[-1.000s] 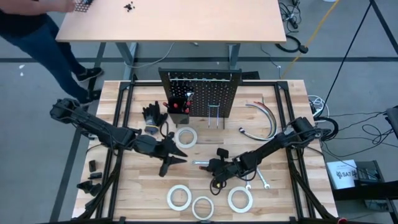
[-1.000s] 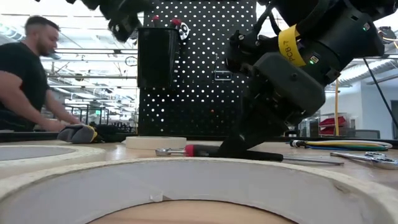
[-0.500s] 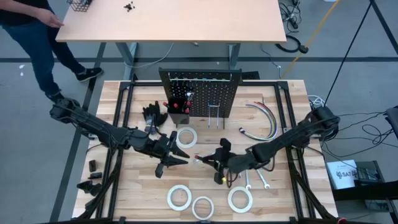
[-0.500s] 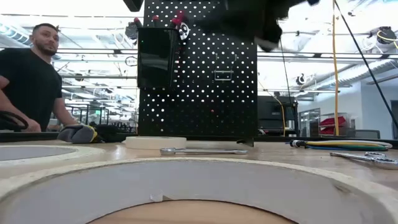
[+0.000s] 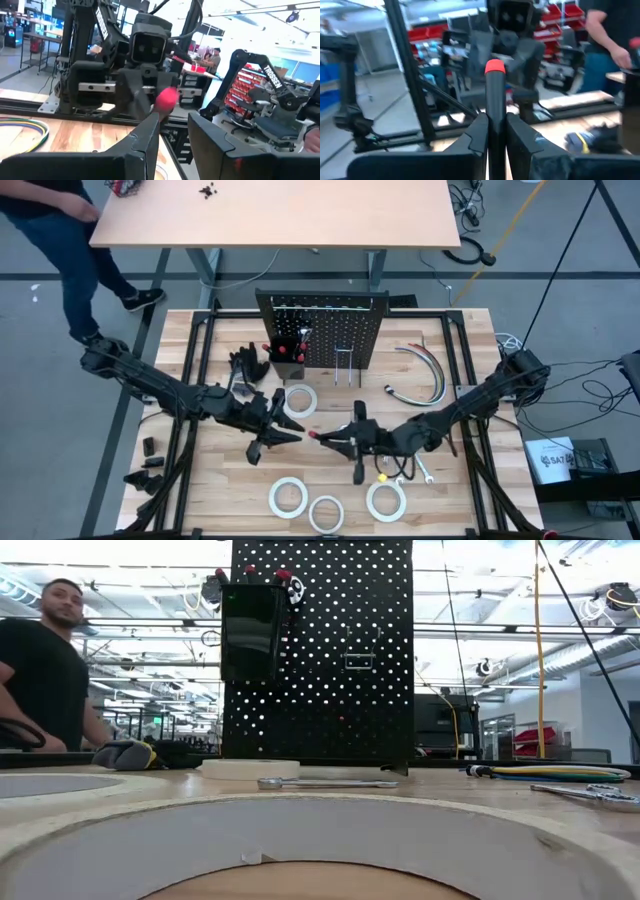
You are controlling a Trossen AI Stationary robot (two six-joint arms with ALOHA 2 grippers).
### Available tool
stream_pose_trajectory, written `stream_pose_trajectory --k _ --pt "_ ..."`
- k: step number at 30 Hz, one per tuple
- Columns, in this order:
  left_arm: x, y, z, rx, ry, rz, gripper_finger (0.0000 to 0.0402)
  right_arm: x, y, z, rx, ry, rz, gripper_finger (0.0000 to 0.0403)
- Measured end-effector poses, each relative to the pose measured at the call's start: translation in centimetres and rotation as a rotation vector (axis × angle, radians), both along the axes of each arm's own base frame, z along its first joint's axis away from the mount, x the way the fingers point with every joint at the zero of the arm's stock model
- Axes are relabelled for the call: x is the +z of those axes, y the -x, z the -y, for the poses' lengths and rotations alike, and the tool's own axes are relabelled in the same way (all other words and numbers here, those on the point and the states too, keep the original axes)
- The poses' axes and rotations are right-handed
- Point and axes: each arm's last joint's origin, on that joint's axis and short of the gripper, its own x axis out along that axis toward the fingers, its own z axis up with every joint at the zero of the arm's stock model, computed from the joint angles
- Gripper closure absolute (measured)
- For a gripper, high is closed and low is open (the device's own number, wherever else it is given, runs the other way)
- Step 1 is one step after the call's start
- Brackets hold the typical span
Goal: Hang tools onto peg board
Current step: Put the black nut driver into the black bin on the peg board
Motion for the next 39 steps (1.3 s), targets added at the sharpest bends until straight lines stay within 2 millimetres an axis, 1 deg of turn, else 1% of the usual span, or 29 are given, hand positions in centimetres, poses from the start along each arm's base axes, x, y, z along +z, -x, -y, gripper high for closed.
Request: stream_pose_trajectory --k 5,10,14,20,24,29,32,39 --pt "0.0 0.0 -0.1 0.019 0.002 0.0 0.0298 1.1 0.1 0.0 0.031 0.009 0.105 0.0367" --pt "0.2 0.0 -0.1 0.034 0.011 0.019 0.0298 1.5 -0.1 0.6 0.009 0.02 0.141 0.0367" --pt "0.3 0.0 -0.2 0.052 0.015 0.024 0.0298 1.3 -0.5 1.4 -0.019 0.022 0.139 0.0367" --pt "0.1 -0.4 -0.1 0.077 0.015 0.042 0.0298 1.0 -1.0 1.9 -0.033 0.015 0.134 0.0367" --pt "-0.5 -0.8 -0.1 0.139 0.018 0.016 0.0298 1.1 -1.1 2.1 -0.039 0.014 0.137 0.0367" --pt "-0.7 -1.4 0.1 0.151 0.012 0.072 0.0298 1.0 -1.2 2.2 -0.042 0.015 0.134 0.0367" --pt "-1.0 -1.7 0.0 0.182 0.013 0.068 0.0298 0.8 -1.3 2.2 -0.041 0.019 0.124 0.0367" --pt "-0.8 -1.8 -0.4 0.202 0.005 0.101 0.0298 0.8 -1.2 2.2 -0.048 0.017 0.125 0.0367"
